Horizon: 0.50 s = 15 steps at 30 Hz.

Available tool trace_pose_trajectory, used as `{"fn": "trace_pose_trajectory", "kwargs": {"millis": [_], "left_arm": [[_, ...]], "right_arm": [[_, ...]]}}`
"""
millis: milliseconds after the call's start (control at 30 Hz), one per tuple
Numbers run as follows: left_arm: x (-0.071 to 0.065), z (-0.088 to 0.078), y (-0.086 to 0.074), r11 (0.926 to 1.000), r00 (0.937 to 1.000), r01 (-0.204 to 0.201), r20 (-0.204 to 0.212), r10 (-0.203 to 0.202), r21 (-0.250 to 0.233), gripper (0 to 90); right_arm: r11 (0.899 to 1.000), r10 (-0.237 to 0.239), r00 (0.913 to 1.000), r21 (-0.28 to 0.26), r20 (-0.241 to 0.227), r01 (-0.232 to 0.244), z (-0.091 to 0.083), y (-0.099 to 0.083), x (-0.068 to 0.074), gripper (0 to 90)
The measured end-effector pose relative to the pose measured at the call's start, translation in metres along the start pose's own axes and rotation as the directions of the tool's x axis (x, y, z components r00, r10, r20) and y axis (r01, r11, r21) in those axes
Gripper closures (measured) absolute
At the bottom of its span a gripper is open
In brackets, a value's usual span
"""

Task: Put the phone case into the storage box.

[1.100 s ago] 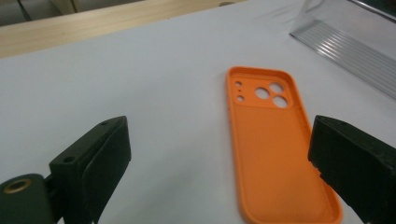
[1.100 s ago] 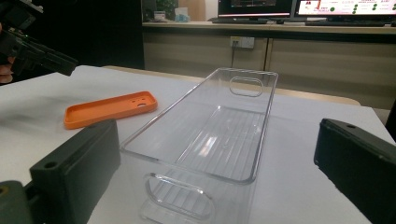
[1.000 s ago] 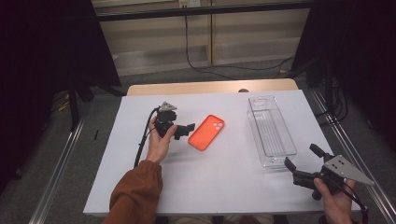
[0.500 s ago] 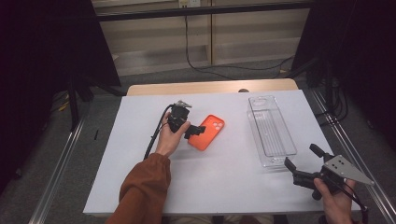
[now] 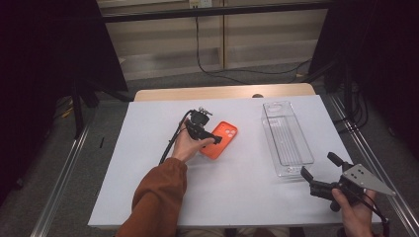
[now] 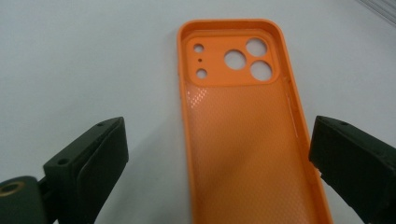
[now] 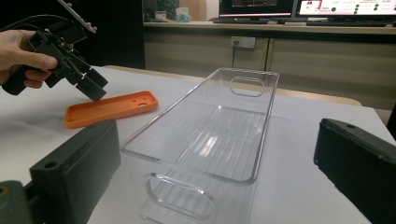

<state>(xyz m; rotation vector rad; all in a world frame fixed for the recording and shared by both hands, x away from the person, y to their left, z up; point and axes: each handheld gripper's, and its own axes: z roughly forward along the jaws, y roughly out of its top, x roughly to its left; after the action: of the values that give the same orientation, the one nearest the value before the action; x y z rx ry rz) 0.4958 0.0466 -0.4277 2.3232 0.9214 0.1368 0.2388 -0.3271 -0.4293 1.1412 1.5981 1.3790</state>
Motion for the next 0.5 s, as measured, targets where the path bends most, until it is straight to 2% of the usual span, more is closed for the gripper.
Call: {"fn": "trace_pose_trajectory", "kwargs": {"millis": [100,267,333,500], "left_arm": [[-0.004,0.003,0.003,0.9997,0.9998,-0.018,0.0,0.018,0.019,4.9],[-0.007,0.011,0.005,0.9996,0.9999,-0.014,0.0,0.014,0.024,4.8],[-0.008,0.014,0.006,0.999,0.9995,-0.02,-0.022,0.021,0.04,4.9],[-0.009,0.018,0.007,0.999,0.9998,-0.007,-0.018,0.008,0.043,6.3]], "right_arm": [[1.0,0.0,1.0,0.0,0.0,0.0,0.0,0.0,0.0,0.0],[1.0,0.0,1.0,0.0,-0.001,0.0,0.0,0.0,0.0,0.0],[1.0,-0.002,1.0,0.0,0.001,0.002,0.0,0.0,0.0,0.0],[1.0,-0.003,1.0,0.001,-0.001,0.003,0.0,0.0,0.0,0.0]]}}
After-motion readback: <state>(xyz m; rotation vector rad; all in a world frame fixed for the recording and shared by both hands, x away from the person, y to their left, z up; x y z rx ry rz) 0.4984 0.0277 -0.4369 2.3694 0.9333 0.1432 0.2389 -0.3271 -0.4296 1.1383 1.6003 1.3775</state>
